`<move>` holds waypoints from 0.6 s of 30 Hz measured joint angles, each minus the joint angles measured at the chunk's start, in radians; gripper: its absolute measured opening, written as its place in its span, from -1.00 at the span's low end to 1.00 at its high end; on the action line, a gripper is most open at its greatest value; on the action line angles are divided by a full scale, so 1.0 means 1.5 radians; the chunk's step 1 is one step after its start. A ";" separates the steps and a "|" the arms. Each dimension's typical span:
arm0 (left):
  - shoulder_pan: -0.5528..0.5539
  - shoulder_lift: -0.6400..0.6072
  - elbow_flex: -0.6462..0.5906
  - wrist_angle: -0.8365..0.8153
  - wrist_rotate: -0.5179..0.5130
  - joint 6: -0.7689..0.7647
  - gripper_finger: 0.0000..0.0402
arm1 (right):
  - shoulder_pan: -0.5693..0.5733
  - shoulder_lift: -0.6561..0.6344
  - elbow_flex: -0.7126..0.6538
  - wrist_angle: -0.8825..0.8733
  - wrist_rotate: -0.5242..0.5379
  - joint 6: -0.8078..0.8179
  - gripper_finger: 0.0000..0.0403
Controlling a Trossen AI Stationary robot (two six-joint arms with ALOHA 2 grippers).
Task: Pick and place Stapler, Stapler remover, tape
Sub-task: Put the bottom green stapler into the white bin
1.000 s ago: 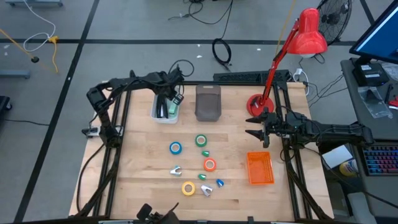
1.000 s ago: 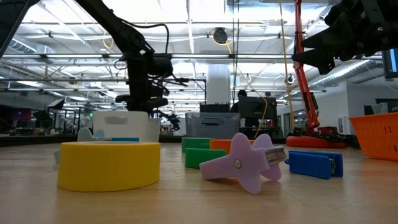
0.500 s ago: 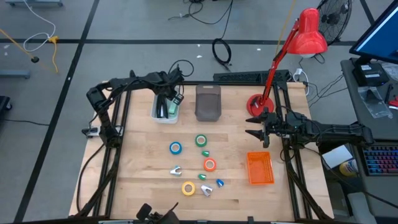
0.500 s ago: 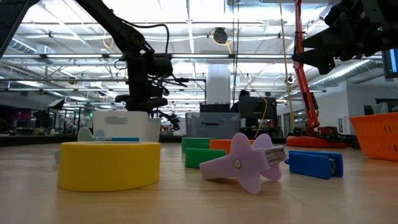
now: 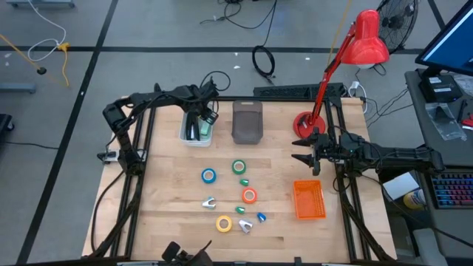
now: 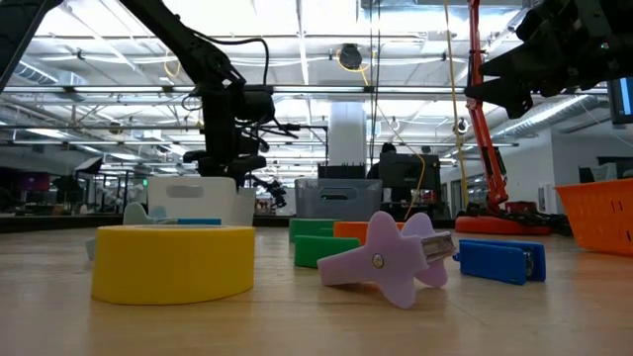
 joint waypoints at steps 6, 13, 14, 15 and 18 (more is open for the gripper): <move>-0.002 -0.036 -0.001 -0.012 0.017 0.006 -0.08 | 0.000 0.000 0.000 0.000 0.000 0.000 0.20; -0.046 -0.148 -0.001 -0.025 0.055 -0.011 -0.07 | 0.000 0.000 0.000 0.000 0.000 0.000 0.20; -0.056 -0.165 -0.001 -0.026 0.069 -0.011 -0.07 | 0.000 0.000 0.000 0.000 0.000 0.000 0.20; -0.069 -0.181 -0.001 -0.029 0.080 -0.011 -0.07 | 0.000 0.000 0.000 0.000 0.000 0.000 0.20; -0.119 -0.219 -0.001 -0.031 0.098 -0.011 -0.07 | 0.000 0.000 0.000 0.000 0.000 0.000 0.20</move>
